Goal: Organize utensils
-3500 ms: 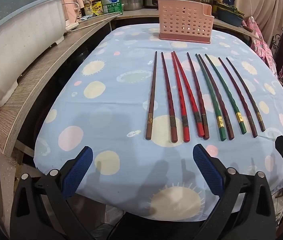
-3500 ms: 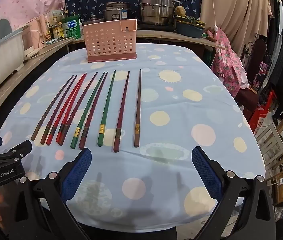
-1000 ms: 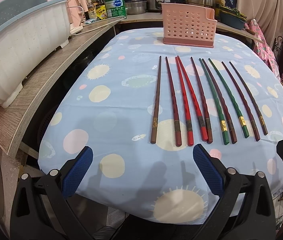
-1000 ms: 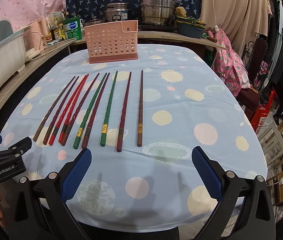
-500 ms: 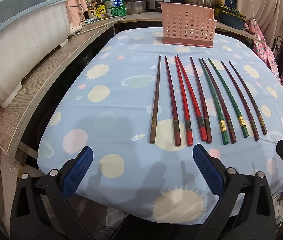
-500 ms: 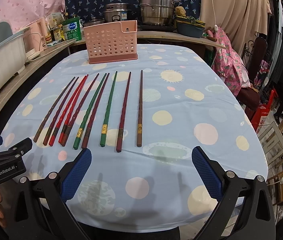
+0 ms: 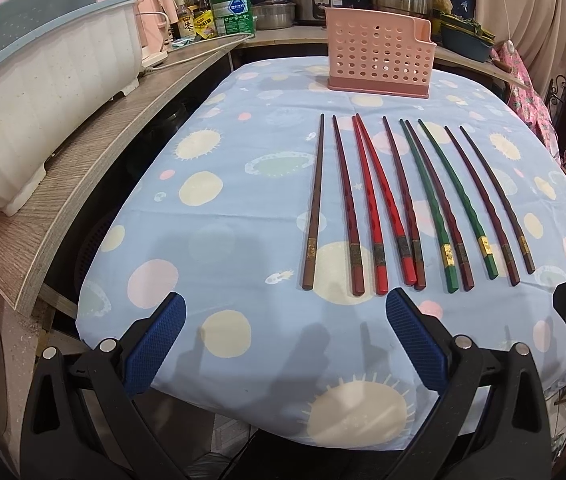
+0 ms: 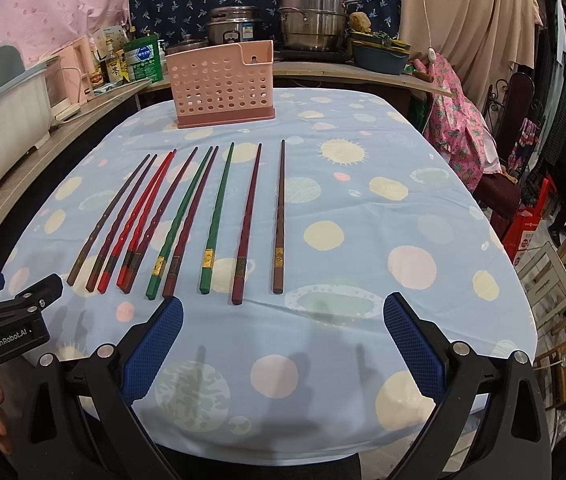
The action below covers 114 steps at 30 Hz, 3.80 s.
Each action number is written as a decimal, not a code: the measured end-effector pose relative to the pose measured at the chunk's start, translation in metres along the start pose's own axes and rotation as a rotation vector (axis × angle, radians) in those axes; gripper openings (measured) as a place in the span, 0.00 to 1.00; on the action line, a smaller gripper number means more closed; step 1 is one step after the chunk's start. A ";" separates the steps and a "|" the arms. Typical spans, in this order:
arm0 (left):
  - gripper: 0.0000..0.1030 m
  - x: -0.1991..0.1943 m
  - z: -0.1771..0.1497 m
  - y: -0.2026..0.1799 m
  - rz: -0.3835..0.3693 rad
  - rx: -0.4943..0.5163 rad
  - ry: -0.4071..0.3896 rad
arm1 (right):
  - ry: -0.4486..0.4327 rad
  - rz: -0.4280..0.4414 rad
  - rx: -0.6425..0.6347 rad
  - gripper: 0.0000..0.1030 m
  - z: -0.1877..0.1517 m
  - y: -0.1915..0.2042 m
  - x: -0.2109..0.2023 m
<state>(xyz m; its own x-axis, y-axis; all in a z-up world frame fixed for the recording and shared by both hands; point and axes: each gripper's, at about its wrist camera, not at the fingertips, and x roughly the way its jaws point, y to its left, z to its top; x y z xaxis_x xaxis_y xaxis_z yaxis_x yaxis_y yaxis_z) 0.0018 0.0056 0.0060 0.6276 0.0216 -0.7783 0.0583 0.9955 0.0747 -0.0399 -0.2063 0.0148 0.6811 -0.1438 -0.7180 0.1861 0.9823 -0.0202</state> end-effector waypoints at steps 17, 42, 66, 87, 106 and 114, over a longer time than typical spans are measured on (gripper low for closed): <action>0.93 0.044 0.025 0.028 -0.037 -0.094 0.032 | 0.002 -0.014 0.066 0.84 0.035 -0.028 0.038; 0.15 0.062 0.024 0.011 -0.115 -0.019 0.081 | 0.099 0.042 0.052 0.25 0.032 -0.019 0.086; 0.07 -0.011 0.130 0.044 -0.230 -0.140 -0.105 | -0.107 0.127 0.107 0.07 0.139 -0.050 0.014; 0.07 -0.060 0.347 0.047 -0.299 -0.207 -0.401 | -0.384 0.280 0.200 0.07 0.334 -0.062 0.010; 0.07 0.040 0.399 0.012 -0.270 -0.204 -0.363 | -0.282 0.277 0.194 0.07 0.379 -0.030 0.134; 0.08 0.076 0.382 0.012 -0.249 -0.207 -0.294 | -0.233 0.243 0.174 0.15 0.360 -0.024 0.154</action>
<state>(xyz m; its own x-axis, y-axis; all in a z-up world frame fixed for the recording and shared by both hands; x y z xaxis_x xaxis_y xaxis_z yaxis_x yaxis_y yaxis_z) 0.3466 -0.0159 0.1861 0.8102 -0.2188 -0.5437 0.0978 0.9652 -0.2427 0.3150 -0.2954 0.1554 0.8594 0.0483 -0.5090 0.1025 0.9591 0.2640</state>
